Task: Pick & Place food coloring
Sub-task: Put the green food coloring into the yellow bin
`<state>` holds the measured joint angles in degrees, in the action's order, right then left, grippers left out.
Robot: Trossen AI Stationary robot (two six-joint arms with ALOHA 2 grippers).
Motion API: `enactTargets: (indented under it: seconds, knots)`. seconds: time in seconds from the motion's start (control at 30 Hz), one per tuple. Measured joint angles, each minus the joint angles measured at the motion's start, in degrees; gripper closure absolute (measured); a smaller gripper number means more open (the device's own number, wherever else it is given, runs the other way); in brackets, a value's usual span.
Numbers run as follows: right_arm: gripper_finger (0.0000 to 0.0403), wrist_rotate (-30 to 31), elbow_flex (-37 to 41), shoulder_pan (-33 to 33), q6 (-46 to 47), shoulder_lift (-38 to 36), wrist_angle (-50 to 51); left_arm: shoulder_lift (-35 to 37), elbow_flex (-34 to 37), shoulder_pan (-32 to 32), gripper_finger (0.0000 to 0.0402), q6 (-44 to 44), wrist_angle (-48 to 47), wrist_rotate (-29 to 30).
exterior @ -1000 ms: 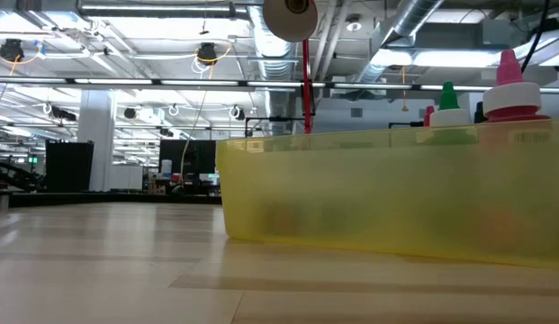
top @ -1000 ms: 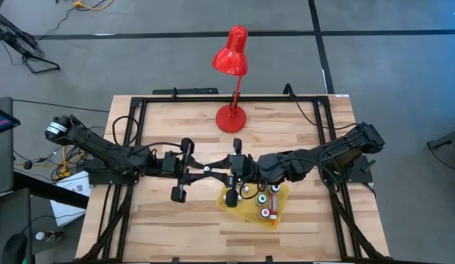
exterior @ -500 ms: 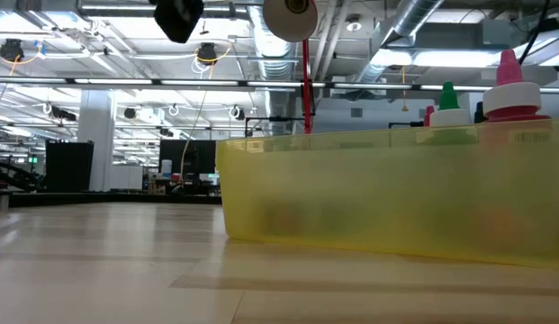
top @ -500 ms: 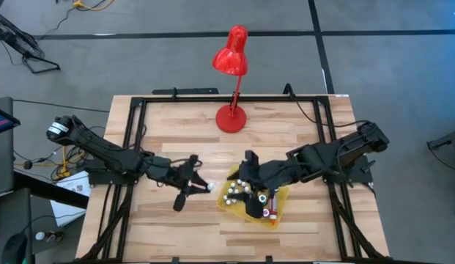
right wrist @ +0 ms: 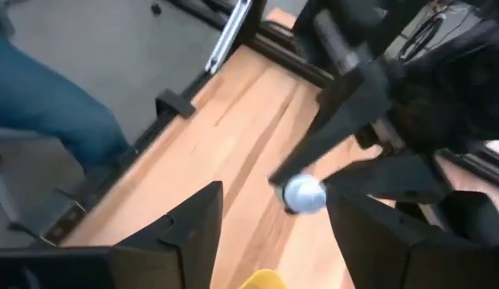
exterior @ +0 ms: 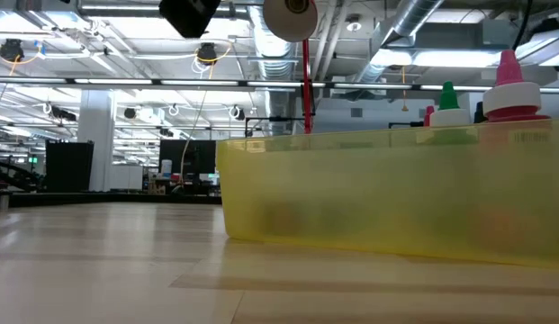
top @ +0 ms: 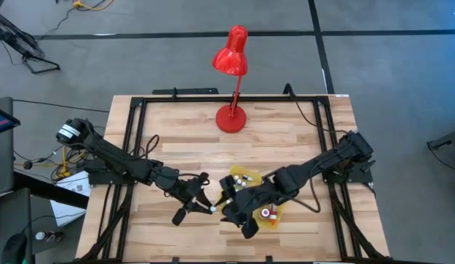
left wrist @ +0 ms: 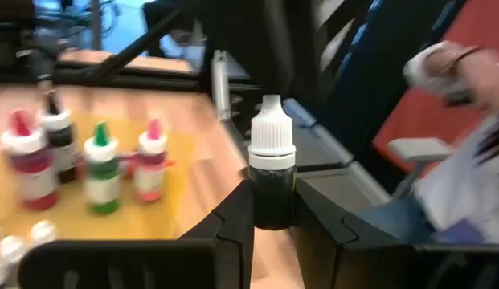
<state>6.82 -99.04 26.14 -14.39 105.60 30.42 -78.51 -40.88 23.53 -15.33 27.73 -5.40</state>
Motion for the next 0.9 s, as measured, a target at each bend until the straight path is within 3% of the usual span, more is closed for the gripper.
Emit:
enactTargets:
  seconds: [0.4,0.6,0.9]
  knots:
    - [0.0204,0.37,-0.01,-1.12,-3.66,2.56,-4.76,-0.40,0.02,0.00,0.0345,-1.46,1.24,-2.67]
    - [0.0211,-3.93,-0.01,-1.43,-3.66,2.53,-6.33,-0.40,0.02,0.00,0.0345,-1.46,1.90,-2.02]
    - [0.0271,-4.30,-0.01,-1.66,-0.89,2.53,-6.21,-0.38,0.02,0.02,0.0345,-0.50,2.49,-1.86]
